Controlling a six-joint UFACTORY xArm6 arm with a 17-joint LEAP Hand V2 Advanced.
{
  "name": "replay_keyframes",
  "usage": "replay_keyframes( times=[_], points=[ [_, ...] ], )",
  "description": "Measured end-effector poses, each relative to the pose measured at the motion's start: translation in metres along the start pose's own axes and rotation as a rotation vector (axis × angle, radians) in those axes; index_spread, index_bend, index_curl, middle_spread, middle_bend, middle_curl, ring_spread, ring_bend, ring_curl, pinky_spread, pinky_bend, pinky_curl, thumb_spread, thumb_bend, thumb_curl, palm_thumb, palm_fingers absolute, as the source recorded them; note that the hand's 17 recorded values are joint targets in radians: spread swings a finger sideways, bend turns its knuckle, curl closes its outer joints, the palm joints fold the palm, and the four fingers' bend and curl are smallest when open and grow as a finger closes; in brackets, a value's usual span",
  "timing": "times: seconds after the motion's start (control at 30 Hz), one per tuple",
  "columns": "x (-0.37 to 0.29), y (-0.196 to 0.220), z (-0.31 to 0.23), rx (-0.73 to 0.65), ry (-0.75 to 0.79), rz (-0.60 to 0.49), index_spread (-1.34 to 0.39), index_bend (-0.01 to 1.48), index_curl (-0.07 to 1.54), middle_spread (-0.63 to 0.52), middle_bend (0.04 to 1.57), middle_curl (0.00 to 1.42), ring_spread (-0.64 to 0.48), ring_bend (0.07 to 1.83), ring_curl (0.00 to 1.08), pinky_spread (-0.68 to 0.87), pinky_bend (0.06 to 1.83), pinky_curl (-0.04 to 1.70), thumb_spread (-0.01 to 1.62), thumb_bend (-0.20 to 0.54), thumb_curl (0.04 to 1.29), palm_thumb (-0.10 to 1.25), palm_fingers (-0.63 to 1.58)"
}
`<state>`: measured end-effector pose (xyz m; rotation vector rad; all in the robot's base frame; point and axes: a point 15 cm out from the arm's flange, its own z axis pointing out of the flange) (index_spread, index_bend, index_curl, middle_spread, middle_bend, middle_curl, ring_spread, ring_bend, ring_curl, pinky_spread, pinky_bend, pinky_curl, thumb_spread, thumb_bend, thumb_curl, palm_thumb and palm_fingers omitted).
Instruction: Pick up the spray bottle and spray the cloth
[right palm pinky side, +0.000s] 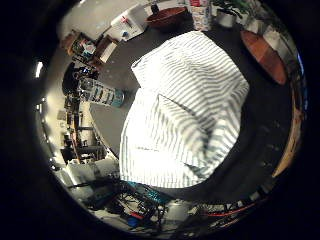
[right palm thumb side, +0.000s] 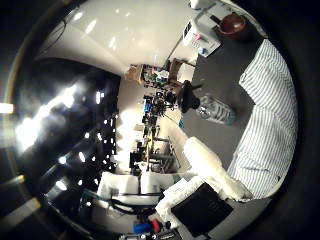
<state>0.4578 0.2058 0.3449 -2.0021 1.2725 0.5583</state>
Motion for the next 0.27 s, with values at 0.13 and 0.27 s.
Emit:
replay_keyframes(
  times=[0.13, 0.27],
  points=[
    [0.010, 0.024, -0.016, -0.027, 0.021, 0.016, -0.25, 0.18, 0.32, 0.21, 0.18, 0.27, 0.21, 0.27, 0.25, 0.39, 0.39, 0.34, 1.11, -0.020, 0.44, 0.72, 0.07],
    [0.020, 0.044, -0.030, -0.030, 0.034, 0.047, -0.26, 0.18, 0.32, 0.21, 0.18, 0.27, 0.21, 0.27, 0.25, 0.38, 0.38, 0.33, 1.12, -0.020, 0.44, 0.71, 0.07]
  ],
)
